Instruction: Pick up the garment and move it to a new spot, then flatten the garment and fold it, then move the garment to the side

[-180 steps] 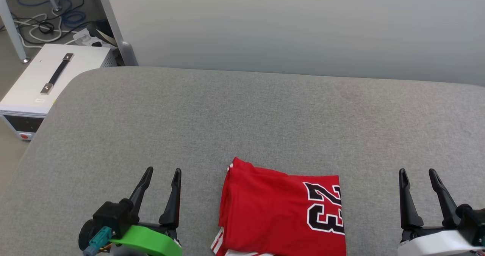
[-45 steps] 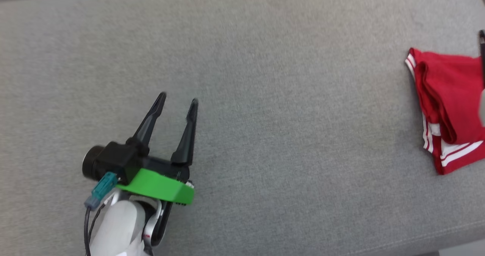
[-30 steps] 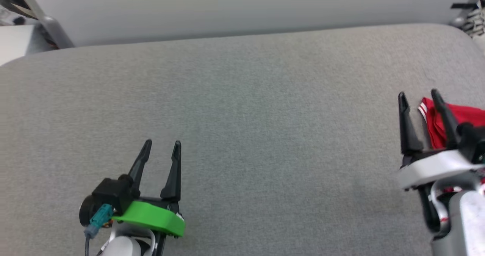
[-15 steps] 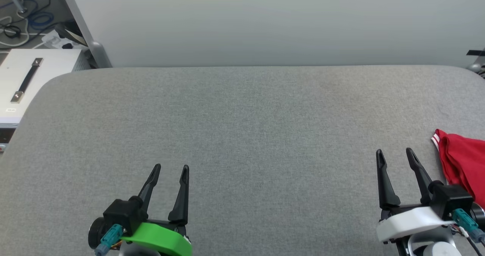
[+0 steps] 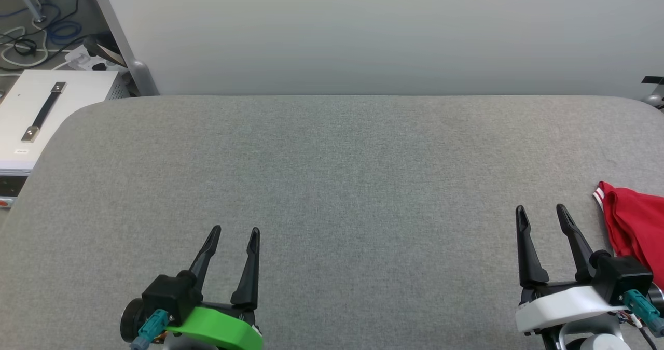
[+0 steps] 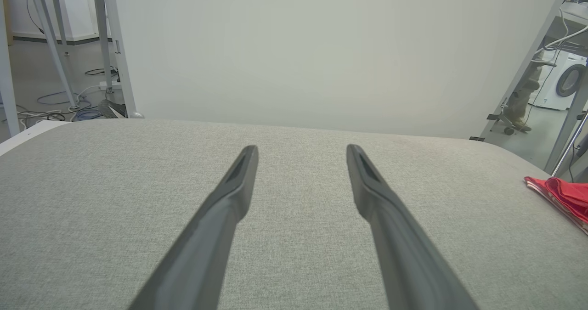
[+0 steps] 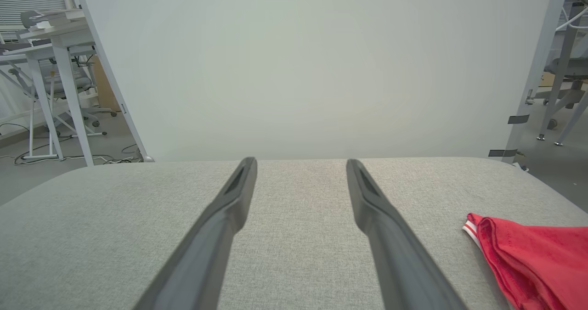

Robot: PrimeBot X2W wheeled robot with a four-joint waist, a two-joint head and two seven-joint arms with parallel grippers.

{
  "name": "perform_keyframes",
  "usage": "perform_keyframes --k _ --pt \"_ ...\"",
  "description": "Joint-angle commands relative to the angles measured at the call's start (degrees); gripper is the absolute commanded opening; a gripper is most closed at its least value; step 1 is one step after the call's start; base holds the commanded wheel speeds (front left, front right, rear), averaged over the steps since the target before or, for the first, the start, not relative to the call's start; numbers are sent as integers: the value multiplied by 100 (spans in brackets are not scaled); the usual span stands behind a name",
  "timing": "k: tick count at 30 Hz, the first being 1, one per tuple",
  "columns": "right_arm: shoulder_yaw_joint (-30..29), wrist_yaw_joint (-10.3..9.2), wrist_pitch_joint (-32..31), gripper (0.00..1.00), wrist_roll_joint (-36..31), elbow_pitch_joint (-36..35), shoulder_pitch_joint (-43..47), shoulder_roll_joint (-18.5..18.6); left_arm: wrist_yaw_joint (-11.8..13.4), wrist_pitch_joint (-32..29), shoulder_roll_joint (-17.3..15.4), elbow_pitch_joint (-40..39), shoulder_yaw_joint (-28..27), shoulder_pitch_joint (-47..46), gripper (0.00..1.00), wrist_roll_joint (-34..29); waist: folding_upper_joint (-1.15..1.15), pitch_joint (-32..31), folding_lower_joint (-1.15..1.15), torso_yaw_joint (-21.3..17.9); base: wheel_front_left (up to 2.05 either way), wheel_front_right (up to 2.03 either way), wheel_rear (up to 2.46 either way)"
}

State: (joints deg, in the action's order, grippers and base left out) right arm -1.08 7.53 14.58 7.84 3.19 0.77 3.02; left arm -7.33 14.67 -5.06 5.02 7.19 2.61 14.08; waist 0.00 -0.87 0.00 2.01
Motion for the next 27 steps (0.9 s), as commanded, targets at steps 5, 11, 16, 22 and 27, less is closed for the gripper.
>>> perform_keyframes --k 5,11,16,22,27 --pt "-25 -4 41 100 15 -24 1 -13 -15 33 19 16 -16 51 100 -38 0 3 0 -4 0 0 0" --pt "-11 -4 41 100 18 -2 11 -13 -15 33 27 32 -17 58 100 -45 0 -10 0 -16 0 0 0" --pt "13 -4 41 100 21 -5 4 -13 -15 33 36 13 -21 51 100 -56 0 5 0 -29 0 0 0" --pt "-6 1 -21 0 -14 -2 -1 2 14 -35 13 4 -22 -7 0 -36 0 6 0 -33 0 0 0" --pt "-1 1 -77 0 -44 -15 -4 1 42 -91 21 -16 -49 -17 0 -90 0 9 0 -40 0 0 0"
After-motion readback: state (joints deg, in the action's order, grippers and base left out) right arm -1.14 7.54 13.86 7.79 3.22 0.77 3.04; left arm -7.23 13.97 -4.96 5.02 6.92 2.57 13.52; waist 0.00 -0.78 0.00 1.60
